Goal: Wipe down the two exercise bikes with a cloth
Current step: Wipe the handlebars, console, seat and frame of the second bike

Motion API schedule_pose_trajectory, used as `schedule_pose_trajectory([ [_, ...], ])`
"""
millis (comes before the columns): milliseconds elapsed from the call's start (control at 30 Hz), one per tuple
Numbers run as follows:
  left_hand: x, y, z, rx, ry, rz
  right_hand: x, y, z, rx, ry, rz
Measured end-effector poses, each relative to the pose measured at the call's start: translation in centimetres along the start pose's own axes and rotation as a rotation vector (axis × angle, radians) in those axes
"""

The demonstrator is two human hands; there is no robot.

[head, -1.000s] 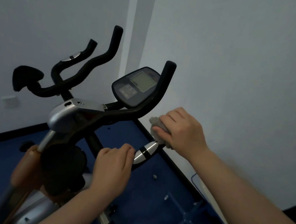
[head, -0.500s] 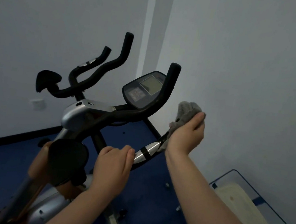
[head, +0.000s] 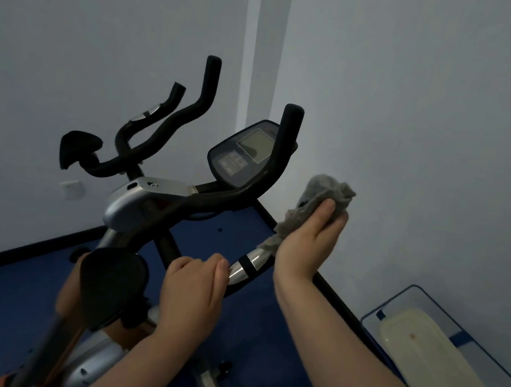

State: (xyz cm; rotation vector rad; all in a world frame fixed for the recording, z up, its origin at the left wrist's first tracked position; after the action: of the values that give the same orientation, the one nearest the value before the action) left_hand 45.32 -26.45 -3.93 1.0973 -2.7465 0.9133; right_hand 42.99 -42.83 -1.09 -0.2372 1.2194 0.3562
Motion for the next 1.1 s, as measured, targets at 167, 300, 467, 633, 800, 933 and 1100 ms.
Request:
schedule_pose_trajectory([
  [167,0.1,0.0,-0.1,0.029,-0.035,0.030,3.2,3.6,-0.3,-0.075,-0.025,0.140],
  [300,0.0,-0.1,0.1,0.035,-0.026,0.022,0.8,-0.4,-0.1,-0.081,-0.117,0.105],
  [467,-0.1,0.1,0.2,0.048,-0.037,-0.008,3.0,1.4,-0.2,-0.141,-0.060,0.199],
  [633,0.0,-0.1,0.2,0.040,-0.028,-0.031,-0.5,-2.4,0.3,-0.278,-0.005,0.129],
  [800,0.1,0.1,0.2,0.101,-0.042,-0.021,-3.7,-4.3,0.5,-0.628,0.634,-0.157],
  [933,0.3,0.1,0.0,0.099,-0.068,-0.007,-5.4,-5.2,2.0,-0.718,0.982,-0.030],
  [1100,-0.1,0.1,0.2,-0.119,0.045,0.022,-5.4,-0.9,0.0,-0.271,1.167,-0.891],
])
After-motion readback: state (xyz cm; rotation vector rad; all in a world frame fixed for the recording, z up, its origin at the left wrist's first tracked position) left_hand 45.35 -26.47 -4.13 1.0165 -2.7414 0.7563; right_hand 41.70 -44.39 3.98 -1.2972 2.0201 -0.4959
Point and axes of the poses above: each hand's wrist, its own y-axis away from the middle knuckle, its own z-axis out of the palm, x = y × z, the point moved 5 cm from there along -y, towards the middle knuckle, and after that the axes turned 11 degrees about z, right-handed, at the moved point
